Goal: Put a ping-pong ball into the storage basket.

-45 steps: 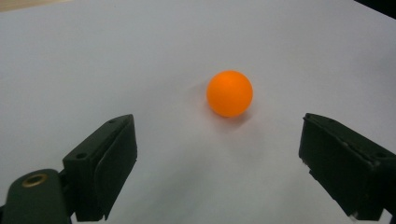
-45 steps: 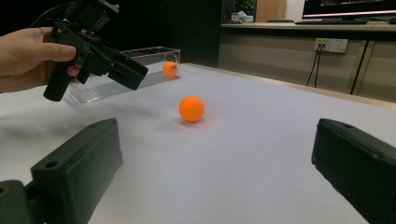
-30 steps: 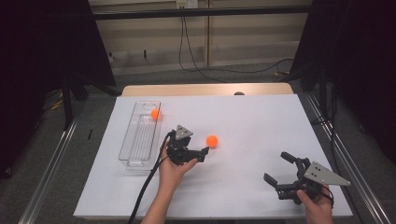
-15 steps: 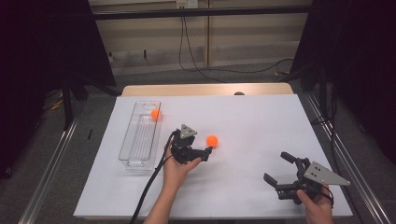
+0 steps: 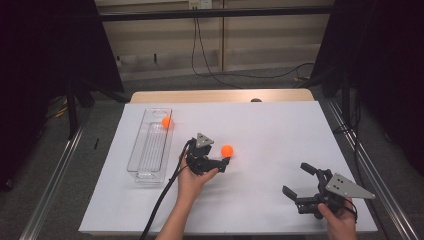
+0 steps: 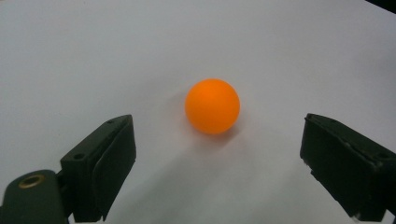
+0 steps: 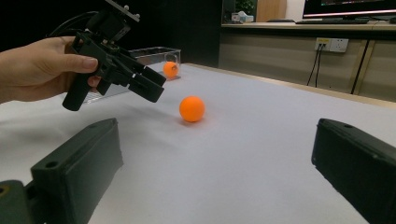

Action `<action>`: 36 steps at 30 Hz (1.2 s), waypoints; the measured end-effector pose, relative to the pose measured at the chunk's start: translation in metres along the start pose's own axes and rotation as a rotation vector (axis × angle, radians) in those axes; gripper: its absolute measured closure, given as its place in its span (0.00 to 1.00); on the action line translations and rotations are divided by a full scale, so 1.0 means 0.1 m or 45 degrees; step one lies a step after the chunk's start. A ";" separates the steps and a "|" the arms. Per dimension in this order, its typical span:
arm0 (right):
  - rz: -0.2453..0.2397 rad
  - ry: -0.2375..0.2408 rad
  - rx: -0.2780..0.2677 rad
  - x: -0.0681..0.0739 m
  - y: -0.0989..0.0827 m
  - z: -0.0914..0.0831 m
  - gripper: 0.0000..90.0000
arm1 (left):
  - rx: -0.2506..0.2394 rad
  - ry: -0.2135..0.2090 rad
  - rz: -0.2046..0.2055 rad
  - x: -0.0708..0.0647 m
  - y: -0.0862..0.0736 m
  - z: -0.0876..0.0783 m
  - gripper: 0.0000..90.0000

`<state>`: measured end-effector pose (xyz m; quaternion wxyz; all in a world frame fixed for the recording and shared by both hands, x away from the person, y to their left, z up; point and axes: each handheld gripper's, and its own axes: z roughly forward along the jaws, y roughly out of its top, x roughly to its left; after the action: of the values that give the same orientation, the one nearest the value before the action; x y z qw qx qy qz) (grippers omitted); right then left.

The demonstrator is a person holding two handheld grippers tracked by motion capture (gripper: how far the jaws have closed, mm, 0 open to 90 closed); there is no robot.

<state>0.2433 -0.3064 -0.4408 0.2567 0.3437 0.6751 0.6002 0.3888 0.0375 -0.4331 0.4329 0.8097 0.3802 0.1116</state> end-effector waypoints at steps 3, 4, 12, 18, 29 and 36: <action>0.001 0.000 0.000 0.00 0.00 0.00 0.01 | 0.006 0.002 0.000 0.00 0.00 0.02 0.12; 0.000 -0.001 0.000 0.00 0.00 0.00 0.01 | 0.006 0.002 -0.003 0.01 0.00 0.03 0.12; 0.003 -0.001 0.001 0.00 0.00 0.00 0.01 | 0.011 0.009 -0.006 0.01 0.00 0.07 0.12; 0.003 0.000 0.000 0.00 0.00 -0.01 0.01 | 0.008 0.009 -0.004 0.00 0.01 0.10 0.12; 0.004 0.001 0.000 0.00 0.00 -0.01 0.01 | 0.013 0.014 -0.010 0.01 0.00 0.15 0.12; 0.004 0.000 0.000 0.00 0.00 -0.01 0.01 | 0.015 0.015 -0.008 0.01 0.00 0.18 0.12</action>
<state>0.2428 -0.3070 -0.4405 0.2556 0.3446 0.6747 0.6006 0.3984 0.0270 -0.4442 0.4262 0.8103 0.3860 0.1127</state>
